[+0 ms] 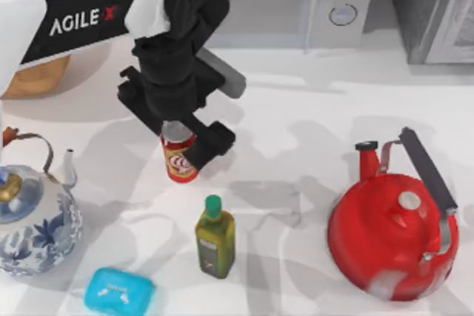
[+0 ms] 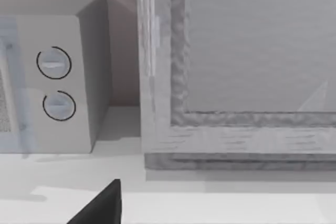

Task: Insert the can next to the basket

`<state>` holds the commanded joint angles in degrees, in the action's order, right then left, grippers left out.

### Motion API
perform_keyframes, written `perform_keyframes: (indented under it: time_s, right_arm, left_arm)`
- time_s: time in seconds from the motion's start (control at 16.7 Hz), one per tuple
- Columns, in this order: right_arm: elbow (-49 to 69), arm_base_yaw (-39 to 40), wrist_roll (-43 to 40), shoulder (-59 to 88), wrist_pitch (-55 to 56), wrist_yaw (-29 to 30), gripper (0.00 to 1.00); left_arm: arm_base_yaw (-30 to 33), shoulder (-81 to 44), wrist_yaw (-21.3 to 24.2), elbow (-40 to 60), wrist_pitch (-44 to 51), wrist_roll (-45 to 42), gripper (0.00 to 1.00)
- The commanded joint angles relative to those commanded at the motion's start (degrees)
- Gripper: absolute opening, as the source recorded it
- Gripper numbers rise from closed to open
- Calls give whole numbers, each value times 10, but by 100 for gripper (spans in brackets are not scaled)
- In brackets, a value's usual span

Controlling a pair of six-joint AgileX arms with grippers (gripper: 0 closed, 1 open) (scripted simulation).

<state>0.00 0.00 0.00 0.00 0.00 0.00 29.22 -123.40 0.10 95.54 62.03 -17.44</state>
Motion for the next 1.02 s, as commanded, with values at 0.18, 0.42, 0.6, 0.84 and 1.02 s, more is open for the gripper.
perform_keyframes:
  time_s: [0.18,0.42,0.6,0.84,1.02]
  right_arm:
    - [0,0,0,0,0,0,100]
    - [0,0,0,0,0,0,100]
    - [0,0,0,0,0,0,100]
    - [0,0,0,0,0,0,100]
    - [0,0,0,0,0,0,100]
  left_arm:
    - [0,0,0,0,0,0,47]
    - [0,0,0,0,0,0,17]
    - [0,0,0,0,0,0,0]
    - [0,0,0,0,0,0,0]
    - [0,0,0,0,0,0,0]
